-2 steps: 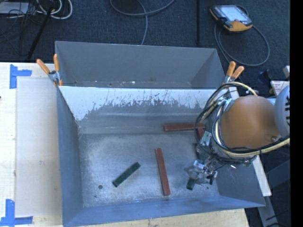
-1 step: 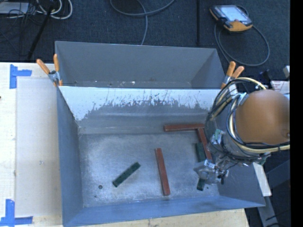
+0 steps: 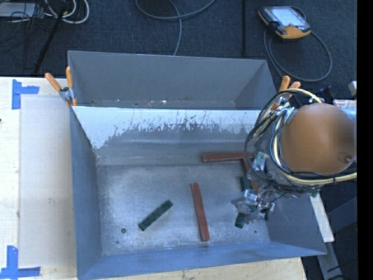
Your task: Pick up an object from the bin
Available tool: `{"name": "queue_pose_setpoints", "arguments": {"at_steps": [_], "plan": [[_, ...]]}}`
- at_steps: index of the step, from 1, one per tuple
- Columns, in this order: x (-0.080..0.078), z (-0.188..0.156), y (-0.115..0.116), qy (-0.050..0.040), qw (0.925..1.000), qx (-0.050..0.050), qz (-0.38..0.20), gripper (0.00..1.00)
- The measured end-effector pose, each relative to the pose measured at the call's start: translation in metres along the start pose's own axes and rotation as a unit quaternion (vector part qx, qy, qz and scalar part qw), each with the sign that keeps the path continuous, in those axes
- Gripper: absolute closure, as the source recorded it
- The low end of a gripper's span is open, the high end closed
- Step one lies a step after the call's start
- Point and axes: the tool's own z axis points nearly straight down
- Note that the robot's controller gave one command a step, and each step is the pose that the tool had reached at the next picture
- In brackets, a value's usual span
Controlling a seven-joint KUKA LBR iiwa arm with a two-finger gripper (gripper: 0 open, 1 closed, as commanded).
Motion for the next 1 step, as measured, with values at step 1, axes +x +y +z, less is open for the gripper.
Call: {"name": "queue_pose_setpoints", "arguments": {"at_steps": [1], "plan": [[0.0087, -0.0250, -0.0026, 0.0013, 0.9999, -0.008, -0.015, 1.00]]}}
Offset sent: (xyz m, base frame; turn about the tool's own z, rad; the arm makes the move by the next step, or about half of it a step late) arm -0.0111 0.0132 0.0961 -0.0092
